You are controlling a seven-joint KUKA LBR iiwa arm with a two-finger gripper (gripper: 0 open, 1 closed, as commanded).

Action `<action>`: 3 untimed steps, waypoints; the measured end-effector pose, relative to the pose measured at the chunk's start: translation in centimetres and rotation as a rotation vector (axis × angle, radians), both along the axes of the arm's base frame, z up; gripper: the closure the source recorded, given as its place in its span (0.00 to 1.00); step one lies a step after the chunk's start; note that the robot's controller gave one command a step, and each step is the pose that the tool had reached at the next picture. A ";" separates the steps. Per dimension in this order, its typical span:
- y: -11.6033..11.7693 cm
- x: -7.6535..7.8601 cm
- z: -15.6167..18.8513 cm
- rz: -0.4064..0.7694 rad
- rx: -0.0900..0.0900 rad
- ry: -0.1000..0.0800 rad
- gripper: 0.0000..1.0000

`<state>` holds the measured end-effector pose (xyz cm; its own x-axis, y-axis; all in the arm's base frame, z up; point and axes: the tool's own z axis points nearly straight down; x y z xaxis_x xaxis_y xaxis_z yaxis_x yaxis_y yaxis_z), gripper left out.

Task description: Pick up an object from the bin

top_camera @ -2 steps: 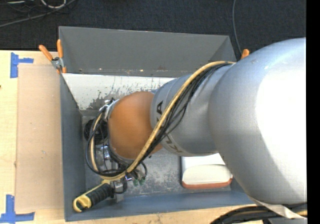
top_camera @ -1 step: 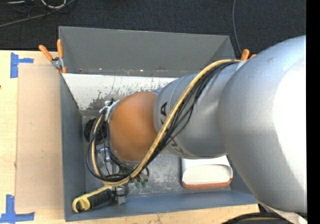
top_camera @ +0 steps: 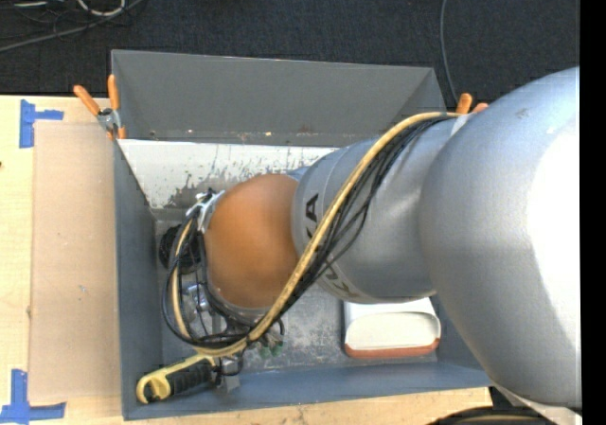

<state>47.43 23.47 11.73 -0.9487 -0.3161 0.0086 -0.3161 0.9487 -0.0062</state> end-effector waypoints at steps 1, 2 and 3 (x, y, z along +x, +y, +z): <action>0.2 0.5 -4.3 0.219 0.012 -0.030 0.00; -0.3 -0.3 -4.7 0.253 0.004 -0.005 1.00; -0.3 -0.3 -4.7 0.251 0.004 -0.005 1.00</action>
Offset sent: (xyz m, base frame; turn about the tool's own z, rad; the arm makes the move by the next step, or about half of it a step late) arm -0.0043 -0.0031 -0.0473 -0.2569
